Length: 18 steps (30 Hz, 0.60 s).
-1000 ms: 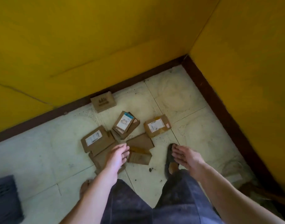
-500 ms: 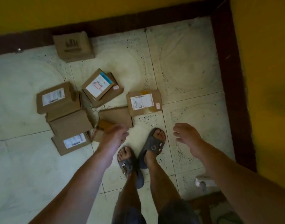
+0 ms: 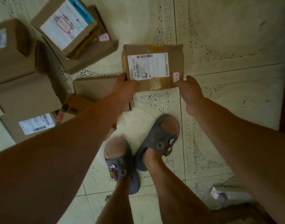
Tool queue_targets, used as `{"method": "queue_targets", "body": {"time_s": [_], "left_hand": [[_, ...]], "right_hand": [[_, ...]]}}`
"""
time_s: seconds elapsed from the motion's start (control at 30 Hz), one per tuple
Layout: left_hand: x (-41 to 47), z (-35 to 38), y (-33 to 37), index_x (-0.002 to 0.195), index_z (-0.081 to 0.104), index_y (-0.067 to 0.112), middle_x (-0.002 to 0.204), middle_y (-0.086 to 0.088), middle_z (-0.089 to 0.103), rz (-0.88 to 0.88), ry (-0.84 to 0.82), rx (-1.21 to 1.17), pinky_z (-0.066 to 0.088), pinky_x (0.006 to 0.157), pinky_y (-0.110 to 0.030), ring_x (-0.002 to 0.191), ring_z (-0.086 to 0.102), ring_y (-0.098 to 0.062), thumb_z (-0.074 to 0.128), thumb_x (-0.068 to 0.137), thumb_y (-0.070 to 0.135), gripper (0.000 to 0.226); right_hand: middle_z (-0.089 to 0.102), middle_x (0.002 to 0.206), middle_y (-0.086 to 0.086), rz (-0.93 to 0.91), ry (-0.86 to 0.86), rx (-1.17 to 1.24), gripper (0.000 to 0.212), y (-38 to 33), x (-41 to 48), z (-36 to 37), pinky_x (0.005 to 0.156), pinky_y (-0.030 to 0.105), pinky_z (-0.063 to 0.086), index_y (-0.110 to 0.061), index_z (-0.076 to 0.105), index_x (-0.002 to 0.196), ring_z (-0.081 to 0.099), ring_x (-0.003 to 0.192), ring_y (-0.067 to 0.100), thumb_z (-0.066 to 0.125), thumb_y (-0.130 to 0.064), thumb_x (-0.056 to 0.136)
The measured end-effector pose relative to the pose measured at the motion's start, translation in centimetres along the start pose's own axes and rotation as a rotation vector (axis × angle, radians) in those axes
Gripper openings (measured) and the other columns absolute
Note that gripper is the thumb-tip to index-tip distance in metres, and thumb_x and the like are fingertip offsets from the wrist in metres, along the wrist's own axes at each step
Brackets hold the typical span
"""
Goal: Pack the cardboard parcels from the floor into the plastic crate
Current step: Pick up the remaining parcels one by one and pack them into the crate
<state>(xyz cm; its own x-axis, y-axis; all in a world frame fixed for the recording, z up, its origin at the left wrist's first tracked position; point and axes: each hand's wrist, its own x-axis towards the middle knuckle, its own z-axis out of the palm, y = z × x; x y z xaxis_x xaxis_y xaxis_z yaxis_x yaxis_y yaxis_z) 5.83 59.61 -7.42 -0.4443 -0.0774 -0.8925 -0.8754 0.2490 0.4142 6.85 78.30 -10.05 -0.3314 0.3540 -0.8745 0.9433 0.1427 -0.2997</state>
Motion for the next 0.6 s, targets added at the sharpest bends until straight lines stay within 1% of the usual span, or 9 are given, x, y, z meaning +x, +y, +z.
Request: {"method": "queue_targets", "body": {"time_s": [0.07,0.1,0.13,0.2,0.27,0.37,0.47,0.53,0.6], "left_hand": [[0.3,0.2,-0.2,0.134,0.056,0.017,0.126,0.005,0.061,0.006,0.01,-0.015,0.04,0.078,-0.019,0.106,0.054,-0.012,0.049,0.093,0.006,0.043],[0.1,0.2,-0.1,0.132,0.058,0.018,0.126,0.004,0.062,0.014,0.012,-0.006,0.041,0.08,-0.021,0.106,0.055,-0.013,0.049,0.093,0.006,0.042],[-0.5,0.1,0.0,0.13,0.059,0.019,0.124,0.003,0.063,0.015,0.008,0.008,0.041,0.079,-0.022,0.105,0.056,-0.013,0.049,0.092,0.006,0.042],[-2.2,-0.5,0.2,0.127,0.06,0.02,0.118,0.005,0.063,0.019,-0.003,0.007,0.042,0.072,-0.019,0.1,0.056,-0.01,0.05,0.091,0.004,0.041],[-4.8,-1.3,0.8,0.125,0.06,0.021,0.113,0.008,0.062,0.04,-0.009,-0.029,0.041,0.07,-0.016,0.094,0.055,-0.004,0.05,0.09,0.003,0.041],[-10.1,-3.1,2.0,0.12,0.062,0.032,0.112,0.015,0.065,0.08,-0.004,-0.083,0.045,0.085,-0.022,0.103,0.057,-0.005,0.05,0.091,0.008,0.039],[-16.6,-5.2,3.8,0.117,0.065,0.037,0.113,0.014,0.07,0.113,0.004,-0.111,0.048,0.097,-0.035,0.11,0.061,-0.013,0.054,0.091,0.015,0.036],[-21.8,-6.6,5.3,0.114,0.067,0.037,0.109,0.014,0.072,0.158,0.002,-0.122,0.048,0.097,-0.036,0.109,0.063,-0.013,0.056,0.091,0.015,0.033],[-27.2,-8.2,6.8,0.106,0.068,0.038,0.107,0.015,0.073,0.195,0.003,-0.126,0.048,0.099,-0.038,0.109,0.064,-0.013,0.057,0.089,0.014,0.032]], "right_hand": [[0.064,0.112,0.007,-0.037,-0.017,0.004,0.039,0.2,0.7,0.2,0.091,0.038,0.045,-0.013,0.057,0.126,0.059,0.108,0.025,0.057,-0.017,0.087],[0.064,0.1,0.002,-0.059,-0.009,0.005,0.032,0.3,0.5,0.0,0.087,0.036,0.047,-0.011,0.06,0.12,0.059,0.098,0.019,0.056,-0.014,0.088],[0.063,0.097,0.0,-0.083,-0.001,0.016,0.032,0.4,0.0,-0.4,0.082,0.033,0.047,-0.012,0.061,0.119,0.058,0.093,0.015,0.055,-0.012,0.088],[0.066,0.107,0.001,-0.132,0.012,0.037,0.036,0.6,-1.7,-1.2,0.072,0.028,0.044,-0.016,0.061,0.122,0.058,0.096,0.015,0.055,-0.014,0.087],[0.067,0.113,-0.001,-0.182,0.019,0.056,0.034,0.5,-4.6,-2.2,0.074,0.028,0.044,-0.02,0.063,0.122,0.059,0.101,0.014,0.058,-0.022,0.089],[0.067,0.112,-0.007,-0.22,0.016,0.101,0.023,-0.4,-10.9,-3.9,0.088,0.033,0.047,-0.029,0.067,0.111,0.059,0.104,0.01,0.062,-0.034,0.089],[0.067,0.105,-0.014,-0.251,0.019,0.201,0.008,-1.5,-18.4,-6.0,0.085,0.03,0.047,-0.035,0.067,0.097,0.06,0.1,0.003,0.063,-0.036,0.089],[0.066,0.099,-0.022,-0.26,0.015,0.275,0.012,-2.4,-23.9,-7.5,0.08,0.024,0.046,-0.034,0.067,0.102,0.059,0.098,-0.002,0.063,-0.034,0.09],[0.067,0.098,-0.024,-0.274,0.01,0.337,0.017,-3.5,-29.6,-9.2,0.082,0.023,0.045,-0.033,0.068,0.107,0.06,0.099,-0.003,0.064,-0.031,0.09]]}}
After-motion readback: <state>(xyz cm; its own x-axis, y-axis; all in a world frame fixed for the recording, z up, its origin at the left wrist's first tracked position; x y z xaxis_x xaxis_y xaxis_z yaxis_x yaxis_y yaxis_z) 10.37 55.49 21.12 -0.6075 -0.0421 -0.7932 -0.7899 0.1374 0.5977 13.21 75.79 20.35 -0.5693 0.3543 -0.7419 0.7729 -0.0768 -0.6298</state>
